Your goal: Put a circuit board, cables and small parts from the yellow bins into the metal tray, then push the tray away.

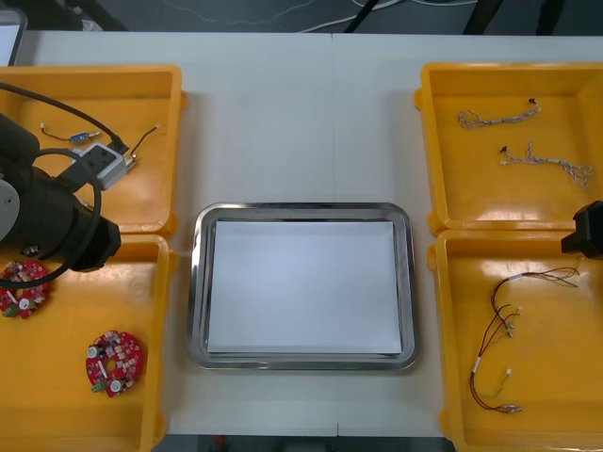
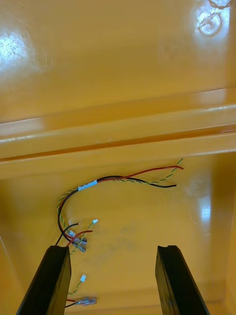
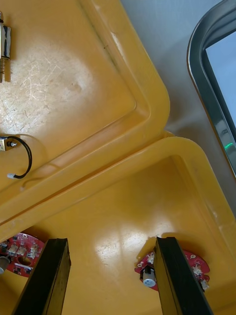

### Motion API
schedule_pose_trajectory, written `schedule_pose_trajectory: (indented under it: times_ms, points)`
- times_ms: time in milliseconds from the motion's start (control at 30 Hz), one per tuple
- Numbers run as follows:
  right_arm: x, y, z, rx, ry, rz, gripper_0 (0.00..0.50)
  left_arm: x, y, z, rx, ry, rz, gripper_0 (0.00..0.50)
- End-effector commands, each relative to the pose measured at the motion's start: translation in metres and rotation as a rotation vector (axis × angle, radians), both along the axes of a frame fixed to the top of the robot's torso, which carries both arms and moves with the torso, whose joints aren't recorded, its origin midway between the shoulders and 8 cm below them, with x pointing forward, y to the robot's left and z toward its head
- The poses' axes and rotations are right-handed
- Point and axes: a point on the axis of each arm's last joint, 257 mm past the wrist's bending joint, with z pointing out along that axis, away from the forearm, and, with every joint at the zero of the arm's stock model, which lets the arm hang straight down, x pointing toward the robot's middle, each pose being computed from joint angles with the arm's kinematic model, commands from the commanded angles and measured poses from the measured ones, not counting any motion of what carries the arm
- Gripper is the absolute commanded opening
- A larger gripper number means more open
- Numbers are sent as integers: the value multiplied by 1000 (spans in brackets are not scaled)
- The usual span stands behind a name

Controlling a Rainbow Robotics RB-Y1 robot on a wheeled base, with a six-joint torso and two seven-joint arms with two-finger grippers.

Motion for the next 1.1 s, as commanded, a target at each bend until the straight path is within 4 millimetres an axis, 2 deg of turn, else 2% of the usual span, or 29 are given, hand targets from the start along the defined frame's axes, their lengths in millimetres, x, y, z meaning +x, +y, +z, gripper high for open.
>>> schedule_pose_trajectory:
  times_ms: [33,1100]
  points:
    - [-1,-14,14,-40,-30,5,500,-4,12,11,3,-27,46,500]
    - [-1,-14,14,-40,-30,5,500,-4,12,11,3,-27,46,500]
